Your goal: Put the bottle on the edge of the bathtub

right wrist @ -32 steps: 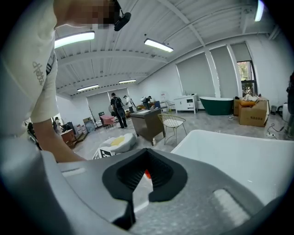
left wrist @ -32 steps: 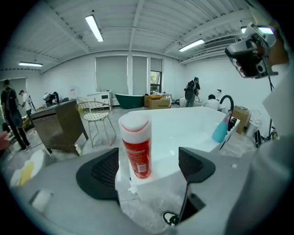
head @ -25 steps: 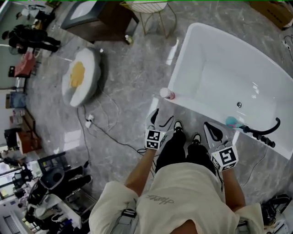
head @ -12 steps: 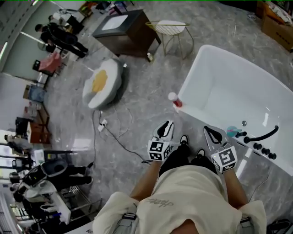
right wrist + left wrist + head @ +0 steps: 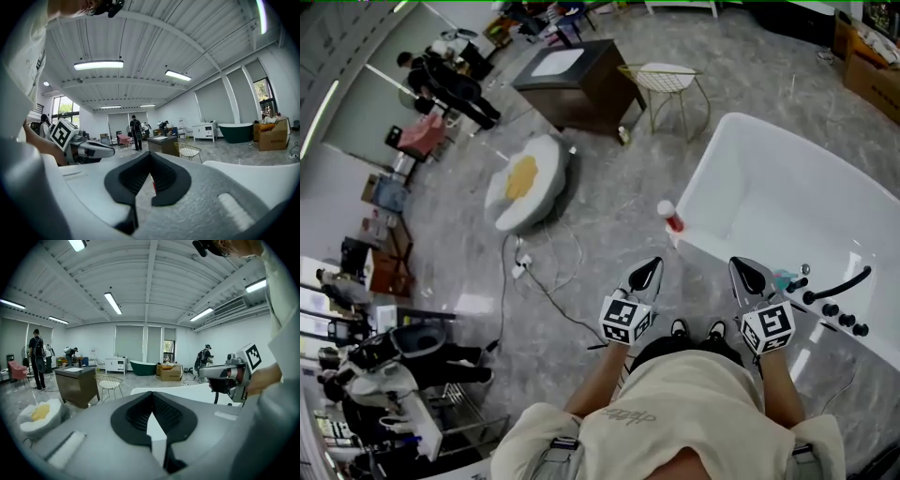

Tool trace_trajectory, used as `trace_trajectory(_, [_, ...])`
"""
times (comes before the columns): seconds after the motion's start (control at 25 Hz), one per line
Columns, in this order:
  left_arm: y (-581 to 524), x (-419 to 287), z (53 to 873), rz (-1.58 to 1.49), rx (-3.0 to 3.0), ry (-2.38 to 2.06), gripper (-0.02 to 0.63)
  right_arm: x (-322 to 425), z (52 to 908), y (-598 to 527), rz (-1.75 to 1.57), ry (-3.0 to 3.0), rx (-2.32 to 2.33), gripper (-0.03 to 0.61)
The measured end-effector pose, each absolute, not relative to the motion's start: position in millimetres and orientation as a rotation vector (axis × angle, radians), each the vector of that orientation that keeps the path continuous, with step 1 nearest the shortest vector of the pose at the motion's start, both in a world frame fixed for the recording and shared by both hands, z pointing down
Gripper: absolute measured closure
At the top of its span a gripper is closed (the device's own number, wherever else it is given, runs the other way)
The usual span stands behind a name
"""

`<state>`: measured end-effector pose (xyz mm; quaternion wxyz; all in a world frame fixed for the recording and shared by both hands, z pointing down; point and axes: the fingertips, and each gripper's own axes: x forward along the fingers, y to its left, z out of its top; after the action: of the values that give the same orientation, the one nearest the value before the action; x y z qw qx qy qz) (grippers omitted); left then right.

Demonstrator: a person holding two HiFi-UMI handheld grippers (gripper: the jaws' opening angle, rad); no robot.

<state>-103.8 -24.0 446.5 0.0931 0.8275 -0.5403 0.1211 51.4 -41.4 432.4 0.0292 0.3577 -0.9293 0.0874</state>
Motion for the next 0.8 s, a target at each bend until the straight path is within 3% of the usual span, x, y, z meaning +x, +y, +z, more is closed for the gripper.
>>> trace_trajectory(0.8, [-34.4, -139.4, 435.3, 0.358, 2.464, -1.637, 0.598, 26.9, 417.4, -46.3, 0.065, -2.809, 1.109, 0.578])
